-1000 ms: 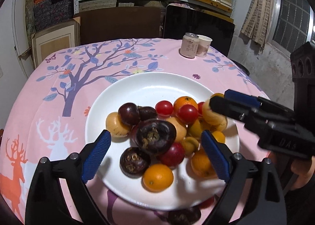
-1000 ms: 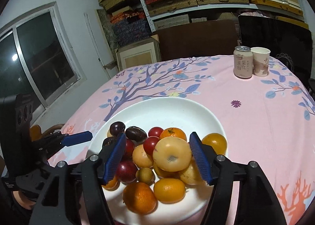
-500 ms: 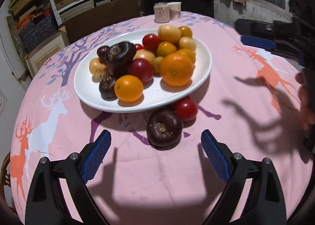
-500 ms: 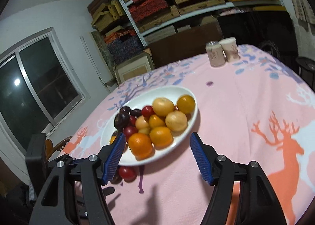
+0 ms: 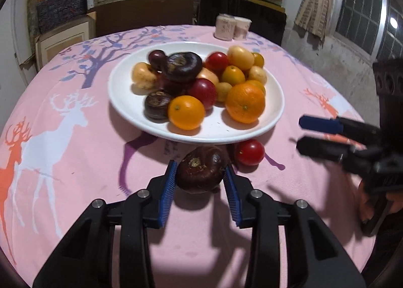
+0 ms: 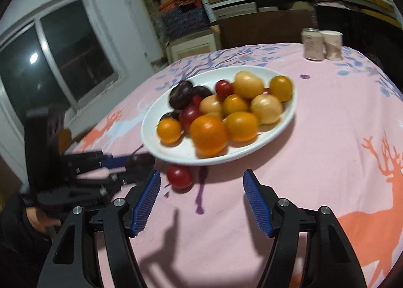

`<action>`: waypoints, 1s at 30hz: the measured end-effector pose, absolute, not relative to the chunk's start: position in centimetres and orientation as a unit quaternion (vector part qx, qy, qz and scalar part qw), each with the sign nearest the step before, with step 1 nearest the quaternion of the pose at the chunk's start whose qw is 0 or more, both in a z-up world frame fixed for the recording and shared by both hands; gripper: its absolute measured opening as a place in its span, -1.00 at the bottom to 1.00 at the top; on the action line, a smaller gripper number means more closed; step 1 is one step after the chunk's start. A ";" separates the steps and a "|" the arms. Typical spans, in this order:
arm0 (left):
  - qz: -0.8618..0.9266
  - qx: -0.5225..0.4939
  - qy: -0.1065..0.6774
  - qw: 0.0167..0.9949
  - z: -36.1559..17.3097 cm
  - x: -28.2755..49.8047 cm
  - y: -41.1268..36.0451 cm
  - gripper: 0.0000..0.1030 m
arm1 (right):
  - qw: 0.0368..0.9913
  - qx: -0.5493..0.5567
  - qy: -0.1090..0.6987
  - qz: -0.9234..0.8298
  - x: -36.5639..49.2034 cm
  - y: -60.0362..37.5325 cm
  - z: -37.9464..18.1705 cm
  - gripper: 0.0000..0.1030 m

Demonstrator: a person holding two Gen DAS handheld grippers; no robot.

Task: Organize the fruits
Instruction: 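Grasp the last mangosteen with the left tool while the right tool grasps a red tomato, then carry the mangosteen and tomato onto the white plate and release both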

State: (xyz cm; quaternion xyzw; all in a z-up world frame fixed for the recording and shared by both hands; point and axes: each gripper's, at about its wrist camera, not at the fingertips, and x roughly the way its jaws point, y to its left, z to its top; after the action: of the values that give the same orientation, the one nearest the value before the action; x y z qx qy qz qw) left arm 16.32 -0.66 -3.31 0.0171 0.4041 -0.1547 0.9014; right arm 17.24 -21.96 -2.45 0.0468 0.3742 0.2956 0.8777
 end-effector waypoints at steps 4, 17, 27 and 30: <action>-0.131 -0.027 0.396 0.909 -2.9 16.2 1.8 -0.29 | 0.869 -0.021 0.396 0.296 17.2 -18.3 -3.0 0.28; -0.135 -0.040 0.401 0.905 -2.9 16.4 2.3 -0.29 | 0.860 -0.042 0.432 0.269 19.2 -15.6 -4.5 -0.44; -0.149 -0.037 0.382 0.911 -2.0 15.3 1.8 -0.29 | 0.882 0.032 0.389 0.264 16.0 -21.2 -2.5 -0.44; -0.157 -0.032 0.378 0.912 -1.4 15.2 1.2 -0.29 | 0.894 0.054 0.367 0.250 16.0 -23.0 -1.2 -0.44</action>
State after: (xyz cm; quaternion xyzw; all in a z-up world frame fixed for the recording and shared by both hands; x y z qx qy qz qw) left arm 15.19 1.24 -1.35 -0.0316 0.3780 -0.1569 0.9119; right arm 16.00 -23.02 -1.25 0.0538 0.3666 0.2505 0.8944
